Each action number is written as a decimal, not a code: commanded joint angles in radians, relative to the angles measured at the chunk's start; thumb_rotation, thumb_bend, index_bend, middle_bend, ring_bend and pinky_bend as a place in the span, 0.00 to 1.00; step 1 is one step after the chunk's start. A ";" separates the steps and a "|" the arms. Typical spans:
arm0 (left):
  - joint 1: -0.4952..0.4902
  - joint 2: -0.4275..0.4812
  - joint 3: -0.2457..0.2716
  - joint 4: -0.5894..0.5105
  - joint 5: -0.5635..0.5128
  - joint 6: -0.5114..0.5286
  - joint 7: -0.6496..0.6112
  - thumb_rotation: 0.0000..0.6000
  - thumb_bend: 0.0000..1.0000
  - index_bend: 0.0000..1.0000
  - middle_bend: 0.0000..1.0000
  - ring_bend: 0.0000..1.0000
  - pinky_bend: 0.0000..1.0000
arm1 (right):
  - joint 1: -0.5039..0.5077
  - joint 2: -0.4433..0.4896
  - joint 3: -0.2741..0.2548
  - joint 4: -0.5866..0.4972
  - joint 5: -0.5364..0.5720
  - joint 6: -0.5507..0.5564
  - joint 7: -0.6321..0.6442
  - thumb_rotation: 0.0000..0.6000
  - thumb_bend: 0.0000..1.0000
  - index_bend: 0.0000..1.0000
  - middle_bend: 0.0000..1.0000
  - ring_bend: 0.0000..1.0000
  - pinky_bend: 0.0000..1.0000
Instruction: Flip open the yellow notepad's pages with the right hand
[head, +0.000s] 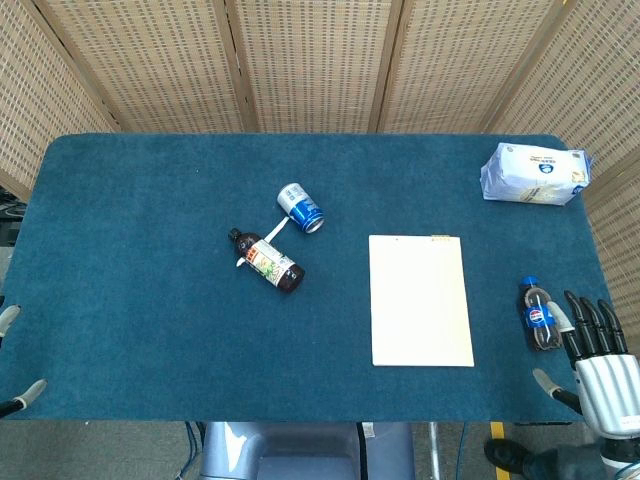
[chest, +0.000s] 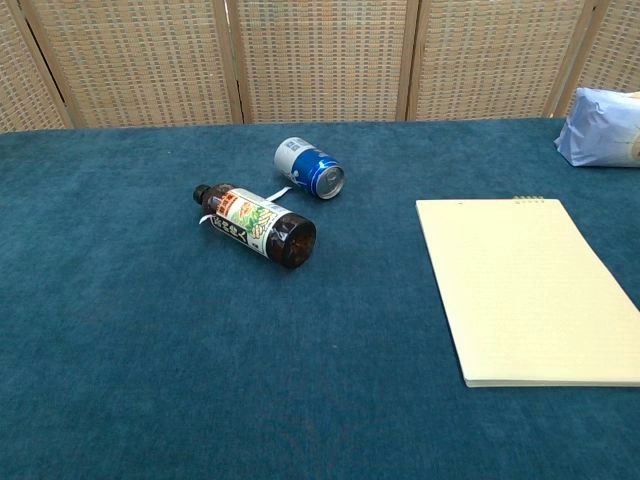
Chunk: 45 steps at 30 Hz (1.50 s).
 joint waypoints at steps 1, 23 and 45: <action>-0.001 0.001 0.000 0.000 -0.001 -0.002 -0.002 1.00 0.00 0.00 0.00 0.00 0.00 | 0.001 -0.001 -0.001 0.000 -0.002 -0.003 -0.004 1.00 0.00 0.00 0.00 0.00 0.00; -0.021 -0.006 -0.016 -0.030 -0.046 -0.057 0.052 1.00 0.00 0.00 0.00 0.00 0.00 | 0.192 -0.122 -0.095 0.254 -0.169 -0.278 0.106 1.00 0.31 0.00 0.00 0.00 0.00; -0.023 -0.010 -0.025 -0.038 -0.069 -0.063 0.065 1.00 0.00 0.00 0.00 0.00 0.00 | 0.261 -0.298 -0.133 0.451 -0.148 -0.401 0.045 1.00 0.47 0.05 0.00 0.00 0.00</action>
